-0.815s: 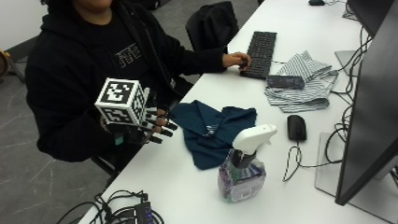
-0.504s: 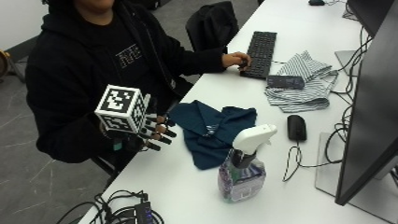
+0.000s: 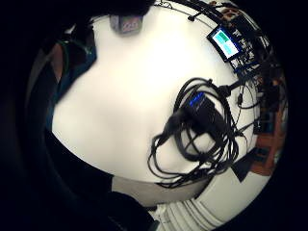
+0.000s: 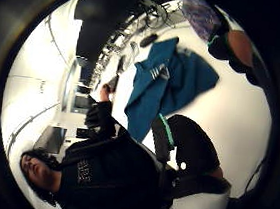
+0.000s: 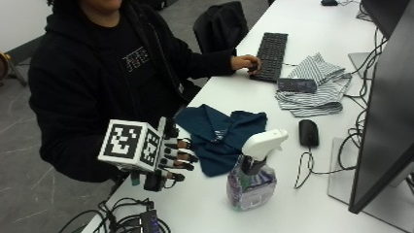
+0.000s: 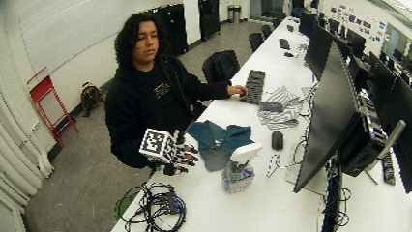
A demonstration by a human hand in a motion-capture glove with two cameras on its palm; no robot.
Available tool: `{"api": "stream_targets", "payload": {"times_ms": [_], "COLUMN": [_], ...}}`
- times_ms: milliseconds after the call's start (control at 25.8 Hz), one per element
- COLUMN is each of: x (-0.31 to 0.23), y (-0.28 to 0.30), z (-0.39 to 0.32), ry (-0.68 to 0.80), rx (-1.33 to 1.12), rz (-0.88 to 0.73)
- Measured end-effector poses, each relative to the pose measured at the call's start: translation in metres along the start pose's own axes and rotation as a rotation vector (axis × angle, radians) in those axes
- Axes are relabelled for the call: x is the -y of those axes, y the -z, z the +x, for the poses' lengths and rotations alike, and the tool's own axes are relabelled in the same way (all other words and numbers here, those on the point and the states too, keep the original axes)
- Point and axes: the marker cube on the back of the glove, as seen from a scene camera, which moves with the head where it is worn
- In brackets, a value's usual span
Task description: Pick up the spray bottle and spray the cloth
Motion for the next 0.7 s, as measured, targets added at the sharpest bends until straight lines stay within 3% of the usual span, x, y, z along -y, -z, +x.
{"api": "stream_targets", "payload": {"times_ms": [349, 698], "x": [0.095, 0.167], "y": [0.058, 0.047], "z": [0.036, 0.046], "ry": [-0.080, -0.059], "rx": [0.069, 0.458], "rz": [0.204, 0.162]}}
